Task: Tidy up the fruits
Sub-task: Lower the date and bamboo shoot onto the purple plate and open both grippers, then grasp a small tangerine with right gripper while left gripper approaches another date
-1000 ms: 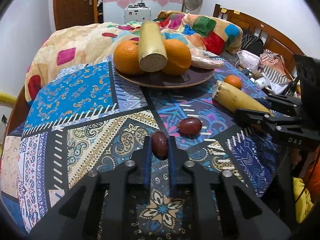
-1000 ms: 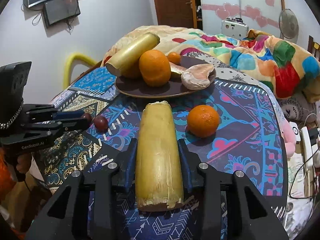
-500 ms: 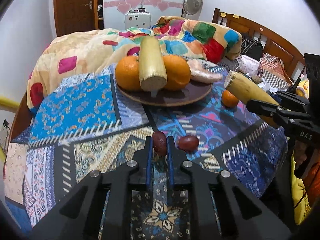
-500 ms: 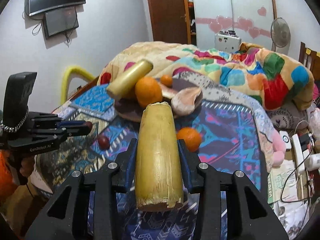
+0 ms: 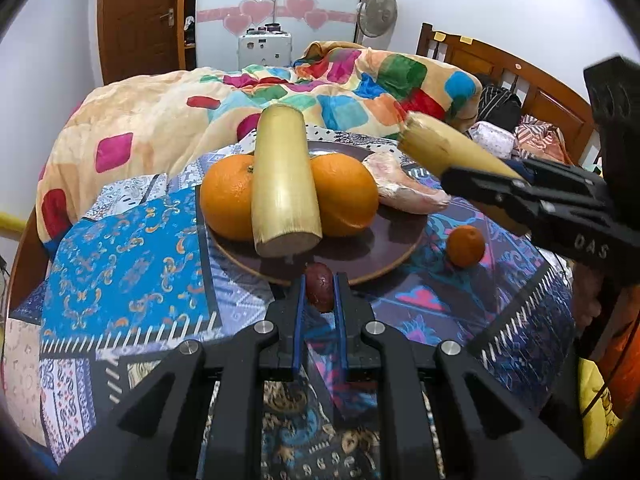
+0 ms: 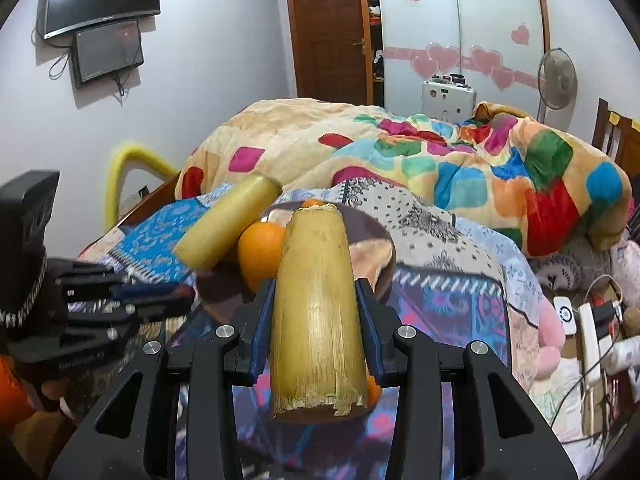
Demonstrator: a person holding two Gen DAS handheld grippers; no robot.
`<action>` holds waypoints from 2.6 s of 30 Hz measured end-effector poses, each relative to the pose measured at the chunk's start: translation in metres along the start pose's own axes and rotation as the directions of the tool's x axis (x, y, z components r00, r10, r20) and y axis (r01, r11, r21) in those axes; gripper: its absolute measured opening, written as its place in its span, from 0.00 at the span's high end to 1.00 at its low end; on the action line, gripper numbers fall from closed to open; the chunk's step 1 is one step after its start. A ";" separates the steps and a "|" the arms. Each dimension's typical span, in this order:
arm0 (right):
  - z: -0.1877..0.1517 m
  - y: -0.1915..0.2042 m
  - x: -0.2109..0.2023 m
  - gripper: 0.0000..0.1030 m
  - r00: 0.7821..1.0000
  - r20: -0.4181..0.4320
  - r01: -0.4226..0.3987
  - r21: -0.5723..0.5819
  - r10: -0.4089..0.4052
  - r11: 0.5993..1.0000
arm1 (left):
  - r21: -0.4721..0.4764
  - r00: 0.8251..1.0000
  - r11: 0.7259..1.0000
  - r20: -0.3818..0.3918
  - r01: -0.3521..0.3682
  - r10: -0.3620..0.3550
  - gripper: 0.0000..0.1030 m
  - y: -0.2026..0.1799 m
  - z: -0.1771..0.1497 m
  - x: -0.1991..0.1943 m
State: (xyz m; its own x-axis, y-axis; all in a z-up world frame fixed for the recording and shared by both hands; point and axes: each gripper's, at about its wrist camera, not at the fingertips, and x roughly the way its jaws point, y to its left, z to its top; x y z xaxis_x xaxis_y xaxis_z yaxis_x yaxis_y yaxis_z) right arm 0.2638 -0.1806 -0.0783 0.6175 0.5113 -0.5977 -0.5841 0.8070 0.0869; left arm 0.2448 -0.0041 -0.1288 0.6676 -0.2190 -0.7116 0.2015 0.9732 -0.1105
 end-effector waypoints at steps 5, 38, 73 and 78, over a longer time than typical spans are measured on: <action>0.017 0.001 0.022 0.65 0.999 -0.017 0.032 -0.030 -0.033 0.999 | -0.014 1.000 1.000 -0.021 0.003 -0.004 0.88 0.005 0.004 0.012; 0.004 0.007 -0.025 0.63 0.999 -0.014 0.036 -0.003 -0.036 0.999 | -0.034 0.995 0.995 0.031 -0.090 0.091 0.54 0.001 -0.005 -0.034; -0.052 -0.020 0.012 0.66 0.983 -0.178 0.060 0.034 -0.053 0.998 | -0.082 0.991 0.988 -0.035 -0.134 0.132 0.42 0.031 -0.041 -0.023; -0.056 -0.015 0.005 0.67 0.984 -0.167 0.068 0.020 -0.064 0.997 | -0.078 0.992 0.989 -0.038 -0.124 0.121 0.42 0.023 -0.041 -0.027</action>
State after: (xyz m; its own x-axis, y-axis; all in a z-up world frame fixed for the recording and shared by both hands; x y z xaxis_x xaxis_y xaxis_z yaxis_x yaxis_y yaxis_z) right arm 0.2460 -0.2064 -0.1268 0.5566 0.4021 -0.7270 -0.5298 0.8458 0.0622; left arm 0.2024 0.0275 -0.1405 0.6596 -0.0967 -0.7454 0.0606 0.9953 -0.0756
